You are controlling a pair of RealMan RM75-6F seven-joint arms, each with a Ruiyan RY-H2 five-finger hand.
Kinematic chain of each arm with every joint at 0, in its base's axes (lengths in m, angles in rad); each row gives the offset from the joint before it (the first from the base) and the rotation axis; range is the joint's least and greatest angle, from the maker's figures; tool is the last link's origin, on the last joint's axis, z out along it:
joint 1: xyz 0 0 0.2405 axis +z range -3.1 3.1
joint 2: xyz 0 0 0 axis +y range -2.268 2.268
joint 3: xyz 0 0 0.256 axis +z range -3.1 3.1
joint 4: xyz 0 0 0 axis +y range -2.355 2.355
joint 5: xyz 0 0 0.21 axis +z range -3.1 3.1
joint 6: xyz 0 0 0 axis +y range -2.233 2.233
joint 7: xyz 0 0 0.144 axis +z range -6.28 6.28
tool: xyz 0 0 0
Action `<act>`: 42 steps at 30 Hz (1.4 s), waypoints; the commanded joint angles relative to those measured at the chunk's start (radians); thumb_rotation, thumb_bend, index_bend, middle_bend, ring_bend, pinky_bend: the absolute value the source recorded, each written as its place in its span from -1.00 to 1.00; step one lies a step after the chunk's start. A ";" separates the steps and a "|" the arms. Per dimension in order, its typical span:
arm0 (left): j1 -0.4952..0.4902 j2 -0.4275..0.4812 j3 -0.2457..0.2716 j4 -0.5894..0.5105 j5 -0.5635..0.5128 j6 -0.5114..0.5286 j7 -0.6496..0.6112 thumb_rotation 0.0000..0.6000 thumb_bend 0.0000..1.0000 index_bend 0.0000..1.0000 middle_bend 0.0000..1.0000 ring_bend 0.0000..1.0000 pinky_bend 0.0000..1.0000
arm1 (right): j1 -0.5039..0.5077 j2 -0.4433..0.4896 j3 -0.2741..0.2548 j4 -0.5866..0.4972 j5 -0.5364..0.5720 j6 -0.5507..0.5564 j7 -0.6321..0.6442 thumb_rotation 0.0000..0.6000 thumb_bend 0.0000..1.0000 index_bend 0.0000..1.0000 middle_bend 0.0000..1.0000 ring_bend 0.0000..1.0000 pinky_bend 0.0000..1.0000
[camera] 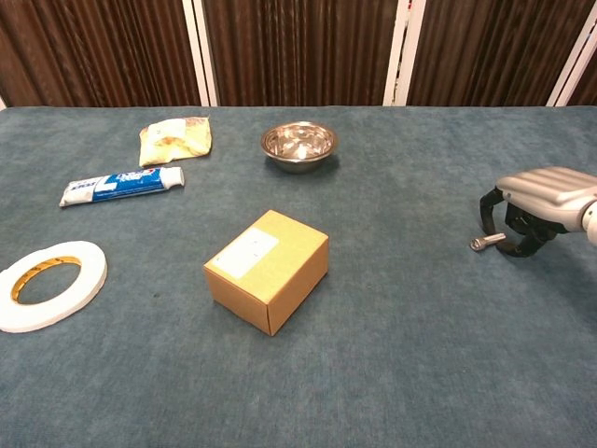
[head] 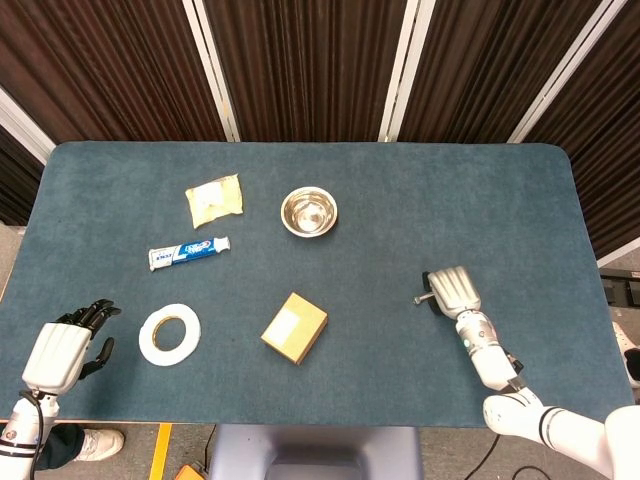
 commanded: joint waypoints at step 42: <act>0.001 0.002 0.002 -0.001 0.003 0.002 -0.001 1.00 -0.08 -0.38 -0.50 -0.24 0.08 | 0.009 0.014 -0.093 0.008 -0.242 0.265 -0.407 1.00 -0.05 0.50 1.00 0.70 0.63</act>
